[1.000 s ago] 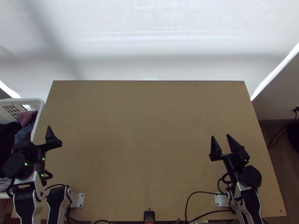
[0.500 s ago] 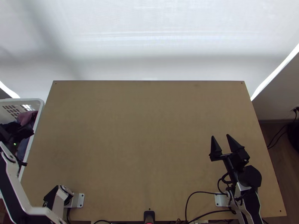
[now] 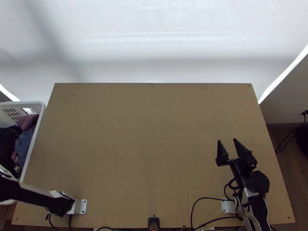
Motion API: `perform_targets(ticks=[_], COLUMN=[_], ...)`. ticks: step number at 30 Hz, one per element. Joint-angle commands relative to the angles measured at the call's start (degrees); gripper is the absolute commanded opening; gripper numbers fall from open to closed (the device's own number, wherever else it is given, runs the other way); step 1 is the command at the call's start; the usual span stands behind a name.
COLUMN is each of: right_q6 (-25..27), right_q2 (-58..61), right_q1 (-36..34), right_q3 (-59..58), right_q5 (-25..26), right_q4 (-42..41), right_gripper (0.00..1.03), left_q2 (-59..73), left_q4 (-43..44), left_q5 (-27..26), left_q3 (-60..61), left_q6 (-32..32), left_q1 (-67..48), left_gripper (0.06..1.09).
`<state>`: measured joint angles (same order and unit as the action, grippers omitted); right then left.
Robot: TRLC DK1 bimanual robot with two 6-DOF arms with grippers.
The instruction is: Fold the t-shirt
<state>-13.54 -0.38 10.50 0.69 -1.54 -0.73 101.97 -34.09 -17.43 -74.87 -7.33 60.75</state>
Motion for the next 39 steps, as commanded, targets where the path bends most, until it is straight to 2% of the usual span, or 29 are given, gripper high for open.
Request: perform_targets(ticks=[1, 7, 16, 21, 22, 23, 24, 26, 31, 39], right_q6=[-1.23, -1.23, -1.23, -1.23, -1.23, -1.23, -1.23, -1.23, -1.23, -1.23], right_q2=[0.29, 0.29, 0.29, 0.29, 0.29, 0.29, 0.29, 0.29, 0.29, 0.29], right_q1=[0.4, 0.4, 0.4, 0.4, 0.4, 0.4, 0.4, 0.4, 0.4, 0.4], right_q3=[-0.25, -0.25, -0.25, -0.25, -0.25, -0.25, -0.25, -0.25, -0.25, -0.25], right_q5=[-0.66, -0.66, -0.66, -0.66, -0.66, -0.66, -0.66, -0.66, -0.66, -0.66], right_q4=[0.91, 0.91, 0.91, 0.91, 0.91, 0.91, 0.91, 0.91, 0.91, 0.91], right_gripper=[0.98, 0.98, 0.98, 0.98, 0.98, 0.98, 0.98, 0.98, 0.98, 0.98], left_q2=[6.84, 15.62, 23.27, 26.7, 27.23, 27.75, 28.1, 27.75, 23.89, 9.3], left_q4=[-2.21, -2.21, 6.84, 9.04, 9.21, 9.3, 9.56, 11.41, 8.95, 5.79], left_q5=[-0.76, -0.59, 2.14, 3.54, 3.98, 4.95, 5.65, 5.48, 3.19, -1.11], left_q3=[-5.02, -8.8, -9.24, -10.12, -10.12, -10.03, -10.03, -9.42, -9.59, -10.73], left_q6=[0.04, -1.72, -2.6, -4.09, -4.53, -4.62, -4.44, -4.36, -3.3, 2.24], left_q1=[0.86, 1.3, 1.3, 1.3, 1.3, 1.39, 1.48, 1.91, 2.27, 0.95], left_gripper=[1.03, 1.03, 1.03, 1.03, 1.0, 0.88, 0.66, 0.08, 0.09, 0.09])
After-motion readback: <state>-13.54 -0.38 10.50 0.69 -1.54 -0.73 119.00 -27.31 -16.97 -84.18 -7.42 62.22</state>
